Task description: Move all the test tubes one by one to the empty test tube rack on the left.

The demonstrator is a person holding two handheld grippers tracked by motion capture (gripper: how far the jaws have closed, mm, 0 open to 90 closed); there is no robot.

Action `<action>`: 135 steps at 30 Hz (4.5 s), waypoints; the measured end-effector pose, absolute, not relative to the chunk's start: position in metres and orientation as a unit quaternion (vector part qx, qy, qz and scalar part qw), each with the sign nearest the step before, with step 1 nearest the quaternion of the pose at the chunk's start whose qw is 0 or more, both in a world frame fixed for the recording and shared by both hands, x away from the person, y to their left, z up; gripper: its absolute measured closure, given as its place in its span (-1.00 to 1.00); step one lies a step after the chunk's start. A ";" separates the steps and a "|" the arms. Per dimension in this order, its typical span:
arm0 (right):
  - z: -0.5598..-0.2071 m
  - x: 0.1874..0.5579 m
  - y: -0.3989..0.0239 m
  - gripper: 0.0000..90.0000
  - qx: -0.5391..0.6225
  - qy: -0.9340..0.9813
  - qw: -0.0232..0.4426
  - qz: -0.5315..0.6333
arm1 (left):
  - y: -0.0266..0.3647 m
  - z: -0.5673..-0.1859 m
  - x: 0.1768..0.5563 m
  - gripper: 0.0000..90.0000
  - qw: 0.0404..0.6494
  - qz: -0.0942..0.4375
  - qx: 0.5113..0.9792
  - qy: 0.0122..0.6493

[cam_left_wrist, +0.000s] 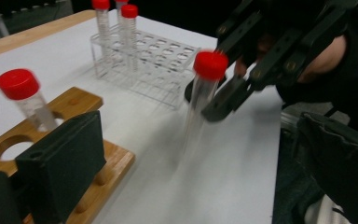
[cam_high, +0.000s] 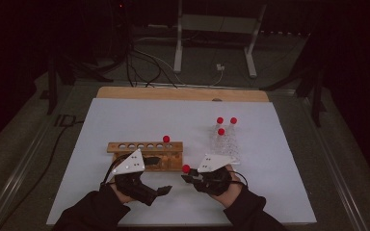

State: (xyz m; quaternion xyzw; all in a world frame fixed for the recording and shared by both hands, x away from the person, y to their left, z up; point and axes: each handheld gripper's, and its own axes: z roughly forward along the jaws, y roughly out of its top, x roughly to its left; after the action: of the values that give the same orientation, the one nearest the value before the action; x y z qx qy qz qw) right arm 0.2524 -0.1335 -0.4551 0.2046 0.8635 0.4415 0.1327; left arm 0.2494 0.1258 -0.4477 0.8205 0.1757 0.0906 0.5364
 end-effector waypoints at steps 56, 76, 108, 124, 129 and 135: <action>-0.452 0.246 -0.134 0.23 0.197 0.854 0.119 0.466 | 0.109 -0.433 0.256 0.59 0.539 0.139 0.814 0.166; -0.439 0.253 -0.161 -0.92 0.255 0.816 0.153 0.496 | 0.137 -0.398 0.281 0.59 0.534 0.192 0.797 0.206; -0.435 0.255 -0.175 -1.00 0.259 0.802 0.164 0.512 | 0.141 -0.420 0.327 0.59 0.521 0.228 0.778 0.268; -0.437 0.256 -0.174 -1.00 0.257 0.804 0.163 0.511 | 0.138 -0.449 0.330 0.59 0.502 0.212 0.791 0.278; -0.437 0.256 -0.175 -1.00 0.257 0.804 0.164 0.510 | 0.135 -0.452 0.331 0.59 0.489 0.213 0.799 0.276; -0.435 0.256 -0.177 -1.00 0.258 0.802 0.164 0.512 | 0.135 -0.454 0.332 0.59 0.484 0.209 0.804 0.276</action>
State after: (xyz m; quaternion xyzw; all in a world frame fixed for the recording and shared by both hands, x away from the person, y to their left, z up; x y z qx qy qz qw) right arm 0.2564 -0.1769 -0.4354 0.2578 0.8025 0.5125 0.1641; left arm 0.3317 0.1346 -0.4536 0.8038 0.2759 0.2090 0.4838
